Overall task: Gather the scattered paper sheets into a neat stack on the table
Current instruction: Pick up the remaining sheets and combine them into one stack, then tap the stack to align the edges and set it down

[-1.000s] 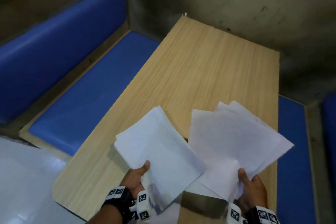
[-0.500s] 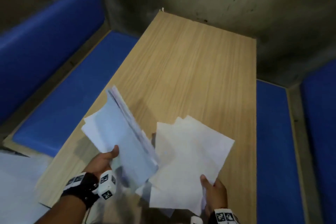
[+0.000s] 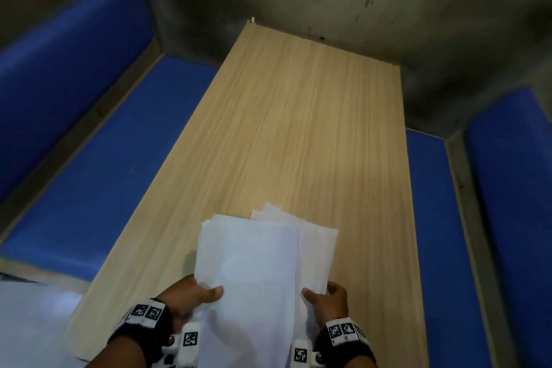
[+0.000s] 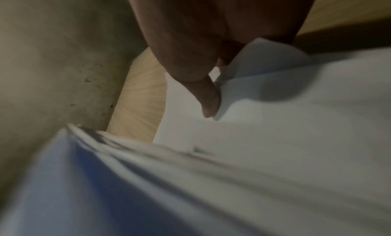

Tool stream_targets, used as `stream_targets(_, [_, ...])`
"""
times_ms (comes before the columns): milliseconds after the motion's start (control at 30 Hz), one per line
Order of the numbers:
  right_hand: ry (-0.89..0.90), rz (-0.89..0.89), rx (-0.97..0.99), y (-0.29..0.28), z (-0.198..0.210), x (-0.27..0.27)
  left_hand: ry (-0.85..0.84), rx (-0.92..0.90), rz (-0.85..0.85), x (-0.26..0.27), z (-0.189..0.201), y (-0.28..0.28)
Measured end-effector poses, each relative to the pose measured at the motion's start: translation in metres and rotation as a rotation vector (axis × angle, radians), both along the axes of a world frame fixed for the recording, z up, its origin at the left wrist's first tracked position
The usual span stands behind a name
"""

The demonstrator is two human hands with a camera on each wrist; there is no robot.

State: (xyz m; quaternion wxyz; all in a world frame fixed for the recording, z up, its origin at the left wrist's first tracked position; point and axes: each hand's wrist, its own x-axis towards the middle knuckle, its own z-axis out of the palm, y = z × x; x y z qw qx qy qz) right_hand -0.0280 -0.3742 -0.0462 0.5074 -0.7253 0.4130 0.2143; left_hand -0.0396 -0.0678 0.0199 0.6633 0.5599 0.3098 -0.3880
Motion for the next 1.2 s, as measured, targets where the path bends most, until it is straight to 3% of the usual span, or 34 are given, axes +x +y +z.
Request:
stream_targets(133, [-0.038,0.079,-0.004,-0.003,0.02,-0.004,-0.009,0.032,0.046,0.001,0.006,0.002])
stream_targets(267, [-0.275,0.133,-0.179,-0.023,0.047,-0.002,-0.086,0.089,0.197,0.003,-0.011,0.029])
stream_targets(433, [-0.459,0.053,-0.161,-0.066,0.101,0.013,-0.193,0.285,0.304,0.014,-0.002,0.06])
stream_targets(667, [-0.636,0.087,0.235,-0.056,0.176,0.019,-0.304,0.295,0.269,0.037,0.009,0.035])
stream_targets(800, [-0.545,0.077,0.311,-0.035,0.155,0.016,-0.333,0.157,0.148,0.052,0.039,-0.022])
stream_targets(933, [-0.475,0.07,0.132,-0.022,0.123,0.016,-0.232,0.106,-0.001,0.059,0.033,-0.055])
stream_targets(1000, [-0.415,0.096,0.096,-0.02,0.116,0.014,-0.176,0.048,0.025,0.06,0.026,-0.061])
stream_targets(1100, [-0.373,0.025,0.146,-0.028,0.111,0.012,-0.25,-0.022,0.028,0.055,0.045,-0.077])
stream_targets(1200, [-0.313,0.104,0.219,-0.037,0.105,0.01,-0.241,-0.066,0.063,0.042,0.06,-0.084])
